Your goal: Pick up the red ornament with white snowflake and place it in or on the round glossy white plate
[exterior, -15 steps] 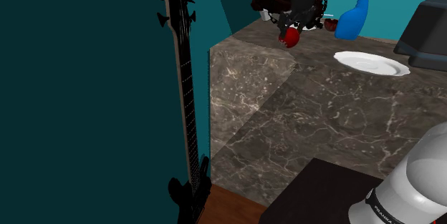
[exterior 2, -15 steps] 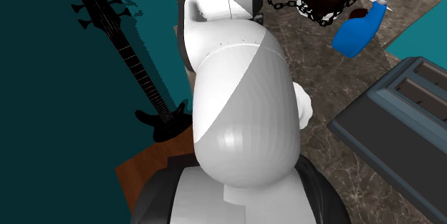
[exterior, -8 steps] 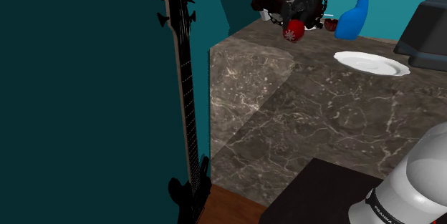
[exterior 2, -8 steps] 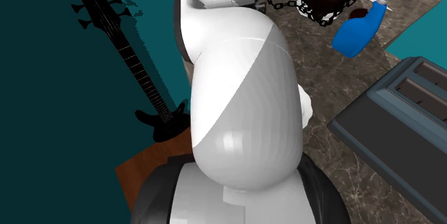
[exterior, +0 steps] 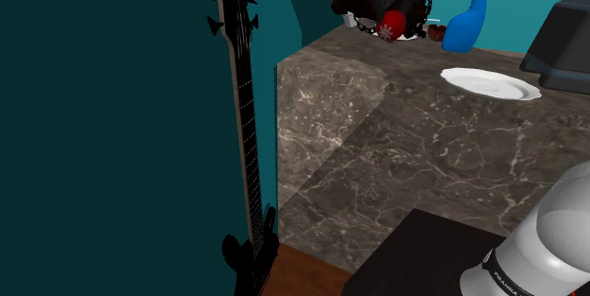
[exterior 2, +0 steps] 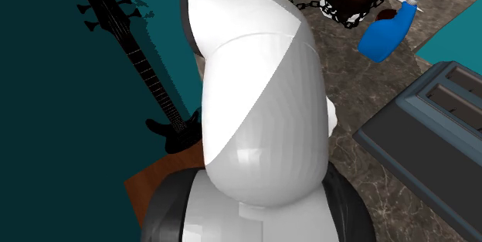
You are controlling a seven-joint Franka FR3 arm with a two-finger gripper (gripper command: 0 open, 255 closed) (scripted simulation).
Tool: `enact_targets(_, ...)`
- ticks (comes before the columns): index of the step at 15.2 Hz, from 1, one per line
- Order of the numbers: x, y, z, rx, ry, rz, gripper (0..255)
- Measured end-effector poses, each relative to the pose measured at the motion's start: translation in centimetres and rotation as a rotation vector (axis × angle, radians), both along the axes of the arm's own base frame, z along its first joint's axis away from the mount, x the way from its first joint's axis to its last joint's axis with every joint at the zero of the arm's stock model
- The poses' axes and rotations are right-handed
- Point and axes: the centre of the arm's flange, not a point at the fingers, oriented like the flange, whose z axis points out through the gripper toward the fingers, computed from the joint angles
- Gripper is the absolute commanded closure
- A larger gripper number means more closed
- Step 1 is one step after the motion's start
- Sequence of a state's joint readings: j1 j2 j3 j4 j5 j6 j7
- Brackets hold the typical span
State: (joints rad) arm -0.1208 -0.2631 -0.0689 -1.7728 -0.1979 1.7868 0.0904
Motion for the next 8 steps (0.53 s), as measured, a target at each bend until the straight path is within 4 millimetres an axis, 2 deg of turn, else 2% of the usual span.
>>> enact_targets(1,-0.4,-0.2,0.3,0.0,0.0,0.0,255)
enact_targets(8,-8.7,-2.0,1.4,0.0,0.0,-0.001,255)
